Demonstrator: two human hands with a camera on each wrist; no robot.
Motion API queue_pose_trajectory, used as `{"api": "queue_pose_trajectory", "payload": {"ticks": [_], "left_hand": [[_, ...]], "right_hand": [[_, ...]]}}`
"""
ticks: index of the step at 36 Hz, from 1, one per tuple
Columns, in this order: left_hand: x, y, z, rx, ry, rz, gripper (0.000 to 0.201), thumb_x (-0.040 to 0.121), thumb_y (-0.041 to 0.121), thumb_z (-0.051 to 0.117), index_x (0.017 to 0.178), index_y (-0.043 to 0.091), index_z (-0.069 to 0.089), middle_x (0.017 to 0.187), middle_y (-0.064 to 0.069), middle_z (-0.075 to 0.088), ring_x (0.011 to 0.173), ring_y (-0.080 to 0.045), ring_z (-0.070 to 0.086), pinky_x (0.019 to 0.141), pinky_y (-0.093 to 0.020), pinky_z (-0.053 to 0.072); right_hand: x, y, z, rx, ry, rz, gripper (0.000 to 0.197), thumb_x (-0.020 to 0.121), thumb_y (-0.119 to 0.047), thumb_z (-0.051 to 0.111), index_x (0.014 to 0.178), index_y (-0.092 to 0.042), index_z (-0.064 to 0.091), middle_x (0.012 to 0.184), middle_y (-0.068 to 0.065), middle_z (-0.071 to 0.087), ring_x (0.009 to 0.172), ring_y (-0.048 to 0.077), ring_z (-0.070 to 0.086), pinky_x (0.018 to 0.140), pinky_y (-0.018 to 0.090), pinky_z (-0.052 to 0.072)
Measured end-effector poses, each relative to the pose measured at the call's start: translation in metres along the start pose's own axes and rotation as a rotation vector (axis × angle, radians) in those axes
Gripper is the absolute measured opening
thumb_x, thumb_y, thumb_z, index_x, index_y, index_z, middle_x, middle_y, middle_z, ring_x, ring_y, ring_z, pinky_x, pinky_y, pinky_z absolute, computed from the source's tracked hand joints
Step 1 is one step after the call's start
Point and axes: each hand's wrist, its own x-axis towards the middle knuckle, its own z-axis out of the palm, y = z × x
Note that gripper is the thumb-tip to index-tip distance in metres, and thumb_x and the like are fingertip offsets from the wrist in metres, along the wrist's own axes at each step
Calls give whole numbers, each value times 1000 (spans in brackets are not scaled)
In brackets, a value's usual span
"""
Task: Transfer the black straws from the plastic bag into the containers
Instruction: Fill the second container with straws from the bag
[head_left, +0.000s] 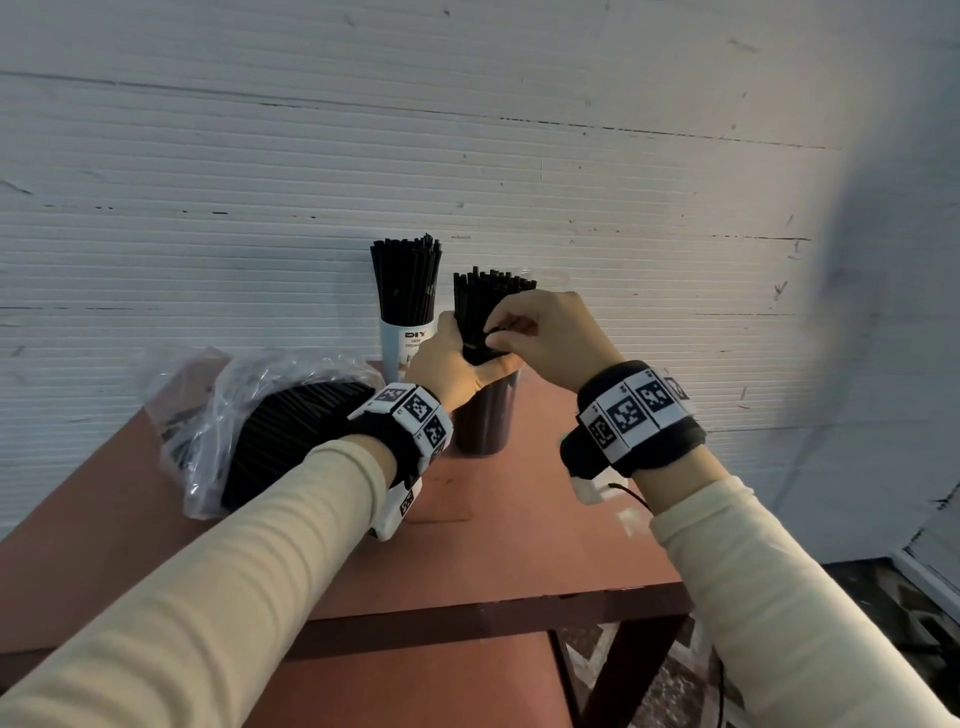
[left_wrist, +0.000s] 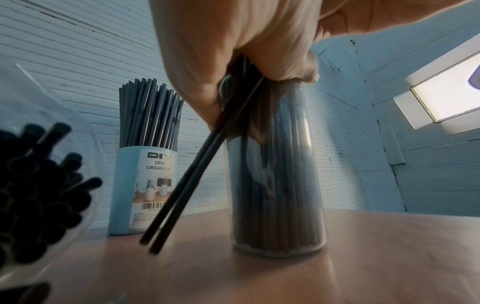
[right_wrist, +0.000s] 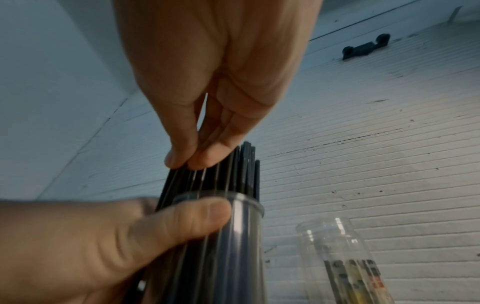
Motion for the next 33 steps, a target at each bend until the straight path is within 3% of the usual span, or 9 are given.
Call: {"api": "queue_pose_trajectory", "payload": {"ticks": [5,10,14,17,20,22,26,30,33], "left_hand": [[0,1,1,-17,14,1,79,70,57,79,125,13,43,104,0,66,98,-21,65,84,-34,53],[-1,-1,2,-13,18,12,82,70,58,78,129,13,42,112,-3,67,104,-23,65,88,-35,52],[0,1,2,-16,13,7,79,72,57,77,126,13,42,106,1,65,98,-19,64,81,-31,50],[-1,1,2,-17,24,12,75,74,54,77,124,11,43,98,4,61,89,-15,60,74,-26,45],[0,0,3,-46,22,0,71,74,51,79,121,11,44,97,2,64,88,-16,62,75,-28,48],[1,0,4,-68,18,-9,70,73,50,79,120,12,44,97,1,66,88,-18,65,74,-30,50],[1,-1,4,-77,-1,-16,69,74,48,79,121,12,43,101,-1,65,91,-20,65,79,-35,53],[2,-1,2,-35,-23,-20,70,75,48,78,122,11,42,103,-4,66,95,-23,65,81,-35,53],[1,1,-1,-19,-28,-24,76,72,56,78,126,16,42,102,5,61,93,-15,60,79,-29,47]], "right_hand": [[4,-3,-22,72,136,-7,6,86,-5,65,90,-9,68,84,-1,67,81,15,62,77,24,51],[5,-5,-34,234,288,32,8,90,-4,58,92,-11,59,86,-1,61,76,10,58,72,20,48],[4,-13,-25,387,252,77,10,95,-3,51,93,-12,52,81,-2,59,69,10,63,66,24,55],[4,-17,-17,386,209,69,12,95,-6,52,91,-17,51,80,5,63,71,14,64,70,32,57],[5,-21,-10,392,183,49,8,95,-7,53,93,-14,50,88,16,65,71,14,63,73,37,56],[5,-23,-7,403,178,52,5,94,-9,54,95,-13,53,85,11,64,70,13,61,75,39,56],[5,-24,-2,372,130,60,12,92,-12,61,103,-15,65,78,-9,60,75,9,58,80,30,54],[5,-22,1,325,49,80,11,95,-14,57,99,-10,67,80,4,68,71,10,64,77,29,56],[9,-19,-12,359,148,104,10,96,-10,53,94,-12,62,79,1,67,66,8,63,69,23,54]]}}
